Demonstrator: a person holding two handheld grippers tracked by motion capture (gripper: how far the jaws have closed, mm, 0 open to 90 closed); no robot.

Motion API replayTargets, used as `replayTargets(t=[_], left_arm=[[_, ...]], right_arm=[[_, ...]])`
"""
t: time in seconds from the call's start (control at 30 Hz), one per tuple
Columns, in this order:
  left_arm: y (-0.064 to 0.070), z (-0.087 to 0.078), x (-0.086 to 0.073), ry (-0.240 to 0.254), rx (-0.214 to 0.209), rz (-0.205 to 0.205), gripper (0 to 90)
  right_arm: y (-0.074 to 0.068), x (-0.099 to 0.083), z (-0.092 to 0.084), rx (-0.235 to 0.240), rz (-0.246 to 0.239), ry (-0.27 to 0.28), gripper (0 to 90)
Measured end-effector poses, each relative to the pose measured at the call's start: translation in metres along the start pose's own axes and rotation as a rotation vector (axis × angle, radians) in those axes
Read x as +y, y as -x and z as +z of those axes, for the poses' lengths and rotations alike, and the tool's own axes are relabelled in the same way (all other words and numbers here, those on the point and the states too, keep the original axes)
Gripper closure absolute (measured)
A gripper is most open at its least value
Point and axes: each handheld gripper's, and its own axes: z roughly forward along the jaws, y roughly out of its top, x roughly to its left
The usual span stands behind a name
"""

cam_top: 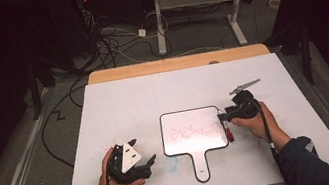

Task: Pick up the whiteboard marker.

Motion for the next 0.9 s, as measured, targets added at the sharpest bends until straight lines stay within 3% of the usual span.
replayTargets(t=[0.07,0.17,0.23,0.27,0.5,0.7,0.9], left_arm=[[0.001,0.003,0.000,-0.007,-0.001,-0.014,19.8],[0.004,0.008,-0.002,-0.021,-0.010,-0.002,19.8],[0.006,0.009,-0.003,-0.030,-0.019,0.005,19.8],[0.006,0.009,-0.004,-0.037,-0.023,0.006,19.8],[0.007,0.011,-0.004,-0.056,-0.029,0.000,19.8],[0.013,0.018,0.004,-0.042,-0.047,-0.052,19.9],[0.037,0.032,0.023,-0.014,-0.146,-0.151,21.7]], right_arm=[[0.002,-0.001,0.003,0.014,0.013,-0.004,60.5],[0.002,0.000,0.005,0.040,0.007,-0.003,67.6],[0.001,0.000,0.006,0.078,0.005,-0.004,78.4],[0.000,0.000,0.006,0.059,-0.004,0.006,80.5],[-0.001,-0.001,0.003,0.052,-0.019,0.017,81.3],[-0.015,0.004,-0.017,0.052,-0.070,0.103,81.3],[-0.047,0.008,-0.039,0.135,-0.158,0.235,81.3]])
